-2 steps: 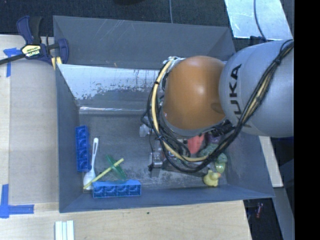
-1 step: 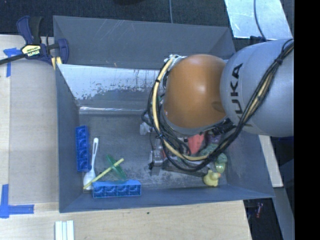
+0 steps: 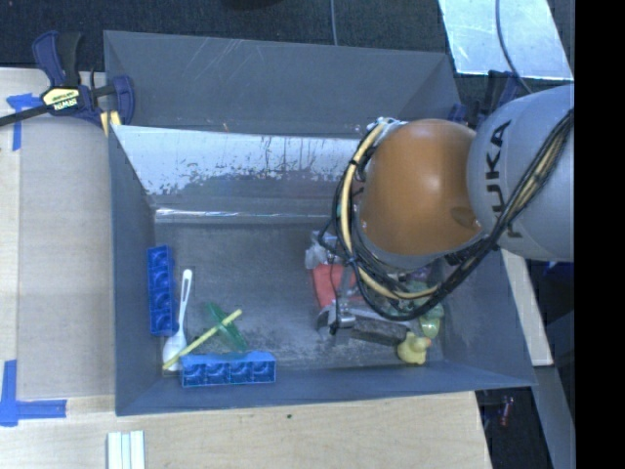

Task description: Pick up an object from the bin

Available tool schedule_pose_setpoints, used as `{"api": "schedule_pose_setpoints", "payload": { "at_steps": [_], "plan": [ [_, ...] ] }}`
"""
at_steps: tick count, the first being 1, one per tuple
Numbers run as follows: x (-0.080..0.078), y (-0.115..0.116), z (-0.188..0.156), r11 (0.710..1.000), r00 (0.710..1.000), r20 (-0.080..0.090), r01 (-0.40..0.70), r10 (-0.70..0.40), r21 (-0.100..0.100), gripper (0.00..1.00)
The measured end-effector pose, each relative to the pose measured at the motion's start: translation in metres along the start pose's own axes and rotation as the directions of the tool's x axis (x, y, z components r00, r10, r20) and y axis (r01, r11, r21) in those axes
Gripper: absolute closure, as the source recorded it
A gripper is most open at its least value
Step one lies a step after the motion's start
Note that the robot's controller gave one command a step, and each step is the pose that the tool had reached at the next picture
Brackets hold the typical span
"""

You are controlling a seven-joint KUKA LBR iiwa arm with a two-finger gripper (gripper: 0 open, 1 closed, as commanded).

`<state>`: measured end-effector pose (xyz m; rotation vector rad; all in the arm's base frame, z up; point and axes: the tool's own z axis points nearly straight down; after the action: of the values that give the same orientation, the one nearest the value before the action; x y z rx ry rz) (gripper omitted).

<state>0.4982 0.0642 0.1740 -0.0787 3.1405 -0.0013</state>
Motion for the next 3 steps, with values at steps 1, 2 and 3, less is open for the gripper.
{"api": "schedule_pose_setpoints", "payload": {
  "at_steps": [1, 2, 3],
  "plan": [
    [-0.021, -0.007, 0.073, 0.997, 0.997, 0.012, 0.080, -0.080, -0.003, 0.00],
    [-0.058, -0.074, 0.091, 0.974, 0.974, 0.018, 0.225, -0.225, 0.007, 0.00],
    [-0.075, -0.101, 0.102, 0.975, 0.975, 0.010, 0.224, -0.224, -0.009, 0.00]
  ]
}}
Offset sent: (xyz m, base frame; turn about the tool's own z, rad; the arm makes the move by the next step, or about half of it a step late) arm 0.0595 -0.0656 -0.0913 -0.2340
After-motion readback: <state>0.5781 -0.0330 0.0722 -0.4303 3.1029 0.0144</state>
